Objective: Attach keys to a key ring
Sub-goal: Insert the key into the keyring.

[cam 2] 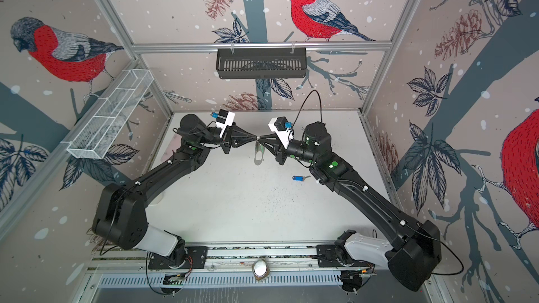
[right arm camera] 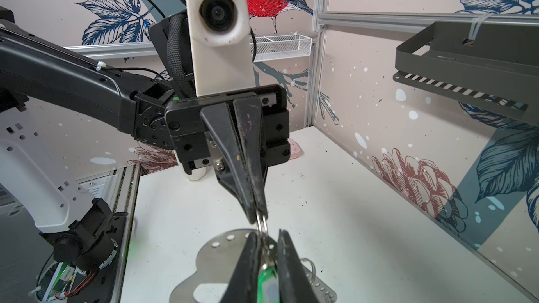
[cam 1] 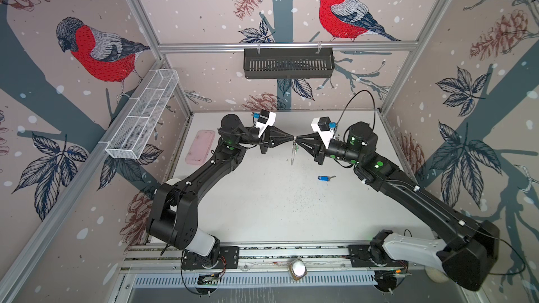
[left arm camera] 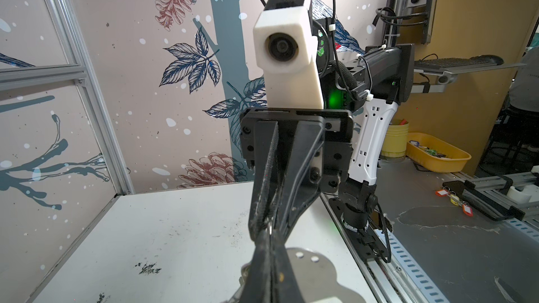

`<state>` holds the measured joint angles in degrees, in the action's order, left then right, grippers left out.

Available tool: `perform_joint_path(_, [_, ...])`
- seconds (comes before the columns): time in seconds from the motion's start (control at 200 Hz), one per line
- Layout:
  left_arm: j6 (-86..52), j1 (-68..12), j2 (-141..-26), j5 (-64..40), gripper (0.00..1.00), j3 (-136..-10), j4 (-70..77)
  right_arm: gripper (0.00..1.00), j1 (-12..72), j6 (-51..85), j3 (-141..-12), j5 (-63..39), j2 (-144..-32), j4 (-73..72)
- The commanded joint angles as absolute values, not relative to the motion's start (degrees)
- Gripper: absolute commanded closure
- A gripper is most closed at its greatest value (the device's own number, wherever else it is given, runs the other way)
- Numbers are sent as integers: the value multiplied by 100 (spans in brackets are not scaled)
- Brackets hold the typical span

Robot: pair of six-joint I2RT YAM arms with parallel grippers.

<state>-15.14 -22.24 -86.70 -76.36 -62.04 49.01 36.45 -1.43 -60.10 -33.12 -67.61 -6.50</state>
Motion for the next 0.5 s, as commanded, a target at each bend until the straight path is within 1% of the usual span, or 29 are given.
perform_joint_path(0.0, [-1623, -2213, -8692, -7703, 100, -6198, 5281, 86, 3665, -167, -6078, -3375, -6783, -809])
perform_joint_path(0.07, [-1678, -2219, -8701, -7709, 100, -6197, 5353, 87, 3675, -176, -6099, -3384, -6803, -795])
perform_joint_path(0.4, [-1924, -2214, -8769, -7741, 100, -6168, 5669, 98, 3705, -237, -6194, -3427, -6891, -677])
perform_joint_path(0.49, [-1951, -2215, -8789, -7712, 100, -6163, 5686, 99, 3705, -218, -6211, -3431, -6899, -650])
